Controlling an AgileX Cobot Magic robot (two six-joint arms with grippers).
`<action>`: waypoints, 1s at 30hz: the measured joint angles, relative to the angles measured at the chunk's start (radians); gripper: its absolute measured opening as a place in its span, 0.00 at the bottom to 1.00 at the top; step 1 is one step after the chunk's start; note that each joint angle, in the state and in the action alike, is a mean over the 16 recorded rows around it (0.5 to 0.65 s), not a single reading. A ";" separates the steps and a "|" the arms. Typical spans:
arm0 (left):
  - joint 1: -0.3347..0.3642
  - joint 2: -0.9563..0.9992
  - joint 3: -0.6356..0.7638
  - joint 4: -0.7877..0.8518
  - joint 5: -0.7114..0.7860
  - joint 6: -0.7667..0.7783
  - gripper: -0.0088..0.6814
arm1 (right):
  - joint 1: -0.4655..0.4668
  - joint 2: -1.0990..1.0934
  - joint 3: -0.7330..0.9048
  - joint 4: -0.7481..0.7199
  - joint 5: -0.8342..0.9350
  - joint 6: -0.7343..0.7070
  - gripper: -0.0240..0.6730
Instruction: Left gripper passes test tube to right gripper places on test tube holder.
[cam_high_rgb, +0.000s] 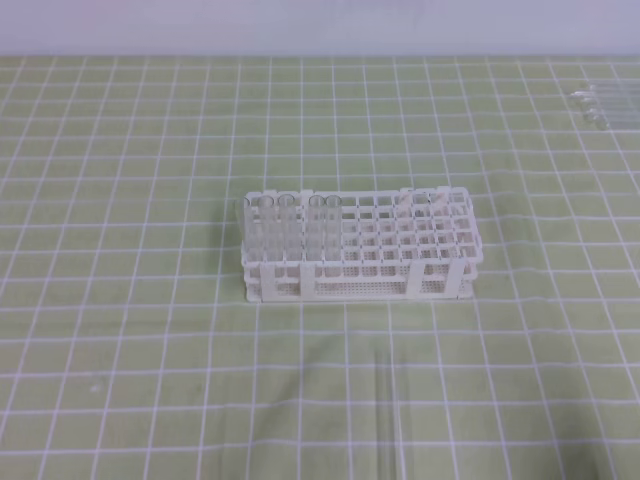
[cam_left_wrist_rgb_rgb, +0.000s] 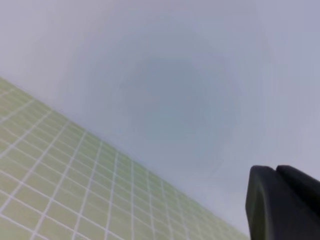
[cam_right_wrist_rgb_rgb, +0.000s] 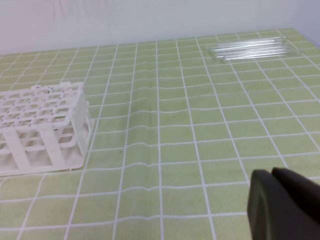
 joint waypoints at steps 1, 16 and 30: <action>0.000 0.002 -0.001 0.000 -0.002 -0.024 0.01 | 0.000 0.000 0.000 0.000 0.000 0.000 0.01; -0.009 0.003 -0.009 0.037 0.115 -0.198 0.01 | 0.000 0.000 0.000 0.000 0.000 0.000 0.01; -0.199 0.224 -0.383 -0.017 0.485 0.128 0.01 | 0.000 0.000 0.000 0.000 0.000 0.000 0.01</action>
